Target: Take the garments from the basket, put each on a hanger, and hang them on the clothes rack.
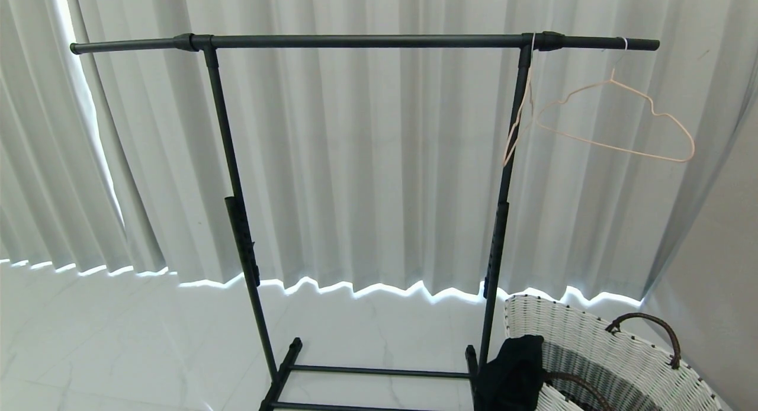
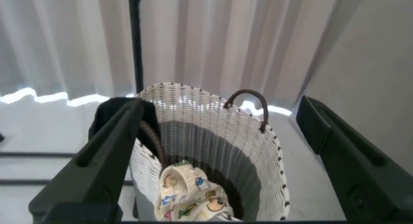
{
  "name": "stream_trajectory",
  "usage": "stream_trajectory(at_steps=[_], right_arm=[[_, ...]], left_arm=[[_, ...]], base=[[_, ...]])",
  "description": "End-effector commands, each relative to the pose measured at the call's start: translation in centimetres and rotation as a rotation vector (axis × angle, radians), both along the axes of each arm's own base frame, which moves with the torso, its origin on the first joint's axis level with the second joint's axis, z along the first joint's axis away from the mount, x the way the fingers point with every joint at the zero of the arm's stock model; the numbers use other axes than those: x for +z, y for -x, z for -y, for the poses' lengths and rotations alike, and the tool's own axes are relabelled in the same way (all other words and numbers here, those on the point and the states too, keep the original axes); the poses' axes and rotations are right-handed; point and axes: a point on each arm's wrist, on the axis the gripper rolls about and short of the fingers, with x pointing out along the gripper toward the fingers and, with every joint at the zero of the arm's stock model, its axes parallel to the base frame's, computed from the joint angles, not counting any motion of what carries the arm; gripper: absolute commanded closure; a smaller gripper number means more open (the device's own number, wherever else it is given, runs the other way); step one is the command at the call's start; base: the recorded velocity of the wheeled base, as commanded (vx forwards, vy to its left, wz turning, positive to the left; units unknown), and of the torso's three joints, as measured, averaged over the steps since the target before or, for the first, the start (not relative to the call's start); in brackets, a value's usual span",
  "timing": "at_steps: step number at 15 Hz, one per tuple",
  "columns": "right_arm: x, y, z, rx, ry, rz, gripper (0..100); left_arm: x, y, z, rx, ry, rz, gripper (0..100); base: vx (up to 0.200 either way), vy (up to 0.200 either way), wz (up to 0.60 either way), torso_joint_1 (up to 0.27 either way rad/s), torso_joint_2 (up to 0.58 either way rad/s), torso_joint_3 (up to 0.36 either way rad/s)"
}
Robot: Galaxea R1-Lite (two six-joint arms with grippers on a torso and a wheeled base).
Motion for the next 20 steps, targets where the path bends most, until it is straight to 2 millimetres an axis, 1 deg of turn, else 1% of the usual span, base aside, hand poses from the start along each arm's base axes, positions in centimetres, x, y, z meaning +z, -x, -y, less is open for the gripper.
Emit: stream_trajectory(at_steps=[1,2,3,4,5,6,7,8,9,11,12,13,14,16,17,18,20], right_arm=[[0.0,-0.3,0.0,0.019,0.009,-0.034,0],[0.1,-0.2,0.0,0.022,0.011,-0.025,0],[1.0,0.0,-0.1,0.059,0.009,0.013,0],[4.2,0.5,-0.1,0.131,-0.022,0.048,0],[5.6,0.2,-0.1,0.146,-0.048,0.01,0],[8.5,-0.8,-0.2,0.164,-0.049,-0.098,0],[8.5,-2.4,-0.2,0.158,0.008,-0.284,0],[8.2,-3.9,-0.3,0.155,0.095,-0.433,0],[7.8,-5.7,-0.3,0.156,0.135,-0.55,0],[6.9,-9.6,-0.4,0.168,0.216,-0.739,0],[5.8,-11.0,-0.4,0.159,0.258,-0.854,0],[4.5,-11.9,-0.4,0.174,0.27,-0.953,0],[2.4,-12.8,-0.5,0.19,0.272,-1.047,0],[-0.8,-14.4,-0.6,0.205,0.3,-1.074,0],[-1.8,-15.1,-0.6,0.219,0.326,-1.068,0],[-2.5,-15.7,-0.6,0.239,0.356,-1.069,0],[-3.2,-16.3,-0.6,0.283,0.421,-1.105,0]], left_arm=[[0.0,0.0,0.0,0.001,0.002,-0.002,0],[0.0,0.0,0.0,0.001,0.0,0.0,0],[0.0,0.0,0.0,0.001,0.002,0.0,0],[0.0,0.0,0.0,0.001,0.002,-0.002,0],[0.0,0.0,0.0,0.001,0.0,0.0,0],[0.0,0.0,0.0,0.001,0.0,0.0,0],[0.0,0.0,0.0,0.001,0.002,0.0,0],[0.0,0.0,0.0,0.001,0.0,-0.002,0],[0.0,0.0,0.0,0.001,0.002,-0.002,0],[0.0,0.0,0.0,0.001,0.0,-0.002,0],[0.0,0.0,0.0,0.001,0.002,0.0,0],[0.0,0.0,0.0,0.001,0.002,-0.002,0],[0.0,0.0,0.0,0.001,0.002,0.0,0],[0.0,0.0,0.0,0.001,0.0,-0.002,0],[0.0,0.0,0.0,0.001,0.0,0.0,0],[0.0,0.0,0.0,0.001,0.002,-0.002,0],[0.0,0.0,0.0,0.001,0.002,-0.002,0]], base=[[0.0,0.0,0.0,0.0,0.0,0.0],[0.0,0.0,0.0,0.0,0.0,0.0],[0.0,0.0,0.0,0.0,0.0,0.0],[0.0,0.0,0.0,0.0,0.0,0.0],[0.0,0.0,0.0,0.0,0.0,0.0],[0.0,0.0,0.0,0.0,0.0,0.0],[0.0,0.0,0.0,0.0,0.0,0.0],[0.0,0.0,0.0,0.0,0.0,0.0],[0.0,0.0,0.0,0.0,0.0,0.0],[0.0,0.0,0.0,0.0,0.0,0.0],[0.0,0.0,0.0,0.0,0.0,0.0],[0.0,0.0,0.0,0.0,0.0,0.0],[0.0,0.0,0.0,0.0,0.0,0.0],[0.0,0.0,0.0,0.0,0.0,0.0],[0.0,0.0,0.0,0.0,0.0,0.0],[0.0,0.0,0.0,0.0,0.0,0.0],[0.0,0.0,0.0,0.0,0.0,0.0]])
